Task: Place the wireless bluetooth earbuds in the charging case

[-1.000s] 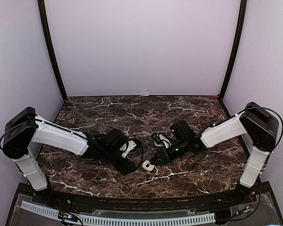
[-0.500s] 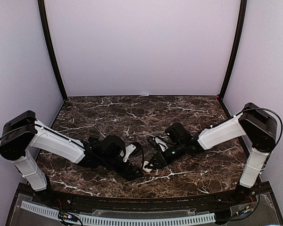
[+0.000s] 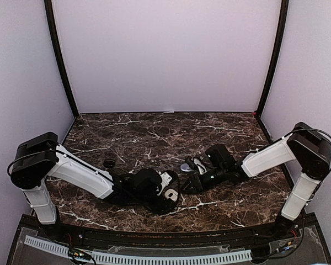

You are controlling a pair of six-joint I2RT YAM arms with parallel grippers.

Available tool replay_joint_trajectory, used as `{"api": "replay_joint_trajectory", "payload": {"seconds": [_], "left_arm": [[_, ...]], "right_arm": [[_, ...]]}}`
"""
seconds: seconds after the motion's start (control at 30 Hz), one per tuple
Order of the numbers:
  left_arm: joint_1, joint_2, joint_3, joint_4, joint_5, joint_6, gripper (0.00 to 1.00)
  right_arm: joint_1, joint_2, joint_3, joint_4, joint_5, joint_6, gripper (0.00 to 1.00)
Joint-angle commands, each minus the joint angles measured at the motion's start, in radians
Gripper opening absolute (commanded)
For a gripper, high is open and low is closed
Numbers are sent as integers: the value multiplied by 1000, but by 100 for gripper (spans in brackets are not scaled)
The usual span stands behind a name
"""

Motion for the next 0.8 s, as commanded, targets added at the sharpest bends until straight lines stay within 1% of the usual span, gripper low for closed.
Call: {"api": "replay_joint_trajectory", "payload": {"seconds": [0.0,0.27,0.4,0.47,0.63,0.77], "left_arm": [[-13,33,25,-43,-65,3,95],[-17,79,61,-53,-66,9,87],[-22,79,50,-13,-38,10,83],[-25,76,38,11,-27,13,79],[-31,39,-1,76,-38,31,61],[-39,-15,-60,151,-43,69,58]], "right_arm": [[-24,-50,-42,86,8,42,43],[-32,-66,-53,82,6,35,42],[-33,-66,-51,76,3,28,42],[-32,-62,-47,70,-2,25,42],[-33,-56,-32,58,-37,24,42],[-27,-47,-24,78,-97,54,42]]}}
